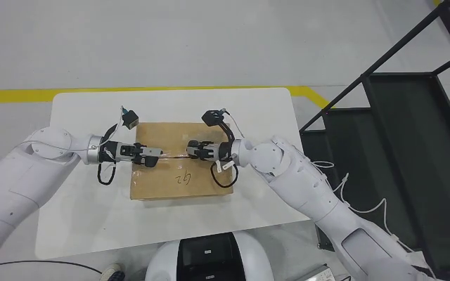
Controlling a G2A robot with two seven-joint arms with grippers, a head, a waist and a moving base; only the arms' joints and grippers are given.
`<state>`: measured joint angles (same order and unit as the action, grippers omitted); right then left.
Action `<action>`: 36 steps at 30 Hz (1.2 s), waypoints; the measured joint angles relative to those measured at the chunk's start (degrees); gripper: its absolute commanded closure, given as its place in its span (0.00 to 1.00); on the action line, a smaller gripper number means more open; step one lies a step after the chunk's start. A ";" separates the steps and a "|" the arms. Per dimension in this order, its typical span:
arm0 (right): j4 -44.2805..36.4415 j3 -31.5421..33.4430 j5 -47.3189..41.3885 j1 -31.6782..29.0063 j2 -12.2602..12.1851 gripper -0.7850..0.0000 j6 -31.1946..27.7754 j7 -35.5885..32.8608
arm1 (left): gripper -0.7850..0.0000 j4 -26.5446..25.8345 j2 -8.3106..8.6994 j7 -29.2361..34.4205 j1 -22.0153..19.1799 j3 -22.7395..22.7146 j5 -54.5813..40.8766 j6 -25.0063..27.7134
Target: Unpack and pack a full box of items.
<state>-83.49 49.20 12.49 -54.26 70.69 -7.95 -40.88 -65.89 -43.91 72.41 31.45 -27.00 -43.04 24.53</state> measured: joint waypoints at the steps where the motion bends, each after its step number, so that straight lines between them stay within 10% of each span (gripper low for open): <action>1: -0.11 0.06 0.07 -0.03 0.01 1.00 0.00 0.09 | 0.00 0.00 0.00 0.00 0.00 0.00 0.00 0.00; 13: -5.37 7.23 -1.97 -5.77 -1.73 1.00 -7.17 1.54 | 0.00 0.00 0.00 0.00 0.00 0.00 0.00 0.00; 26: -20.38 25.58 -2.45 -24.77 -5.62 1.00 -13.28 7.25 | 0.00 0.00 0.00 0.00 0.00 0.00 0.00 0.00; 36: -19.69 22.04 -2.40 -21.70 -5.39 1.00 -11.71 3.62 | 0.00 0.00 0.00 0.00 0.00 0.00 0.00 0.00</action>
<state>-103.18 71.25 10.10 -75.96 65.30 -19.66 -37.26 -65.89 -43.91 72.41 31.45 -27.00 -43.04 24.53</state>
